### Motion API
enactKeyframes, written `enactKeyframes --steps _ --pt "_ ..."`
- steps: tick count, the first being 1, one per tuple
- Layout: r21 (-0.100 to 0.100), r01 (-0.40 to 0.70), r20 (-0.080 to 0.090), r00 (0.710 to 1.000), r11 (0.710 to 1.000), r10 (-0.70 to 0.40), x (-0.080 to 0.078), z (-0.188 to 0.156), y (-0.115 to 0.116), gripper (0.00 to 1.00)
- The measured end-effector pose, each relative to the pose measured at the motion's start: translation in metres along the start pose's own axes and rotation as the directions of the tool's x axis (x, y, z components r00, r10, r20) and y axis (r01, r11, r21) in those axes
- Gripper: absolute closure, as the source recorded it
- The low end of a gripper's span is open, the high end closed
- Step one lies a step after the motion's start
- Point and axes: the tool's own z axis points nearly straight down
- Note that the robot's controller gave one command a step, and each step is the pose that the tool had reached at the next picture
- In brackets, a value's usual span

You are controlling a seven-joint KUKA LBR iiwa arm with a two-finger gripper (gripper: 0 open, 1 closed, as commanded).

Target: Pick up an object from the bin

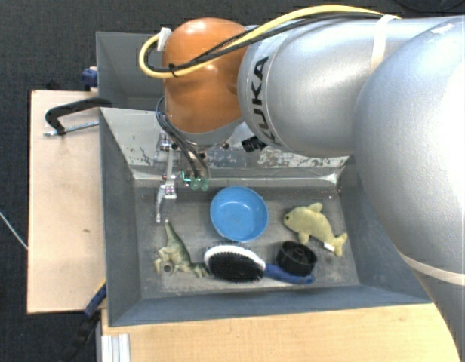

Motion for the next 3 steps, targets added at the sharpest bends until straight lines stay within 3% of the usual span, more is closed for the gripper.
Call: enactKeyframes --steps 1,2,3 --pt "-0.004 -0.058 0.008 0.998 0.998 0.058 -0.001 0.114 -0.026 0.00" --pt "0.003 0.165 0.009 0.986 0.986 -0.165 0.039 0.067 -0.125 0.00" --pt "0.003 0.235 0.009 0.972 0.972 -0.235 0.086 0.078 -0.181 0.00"
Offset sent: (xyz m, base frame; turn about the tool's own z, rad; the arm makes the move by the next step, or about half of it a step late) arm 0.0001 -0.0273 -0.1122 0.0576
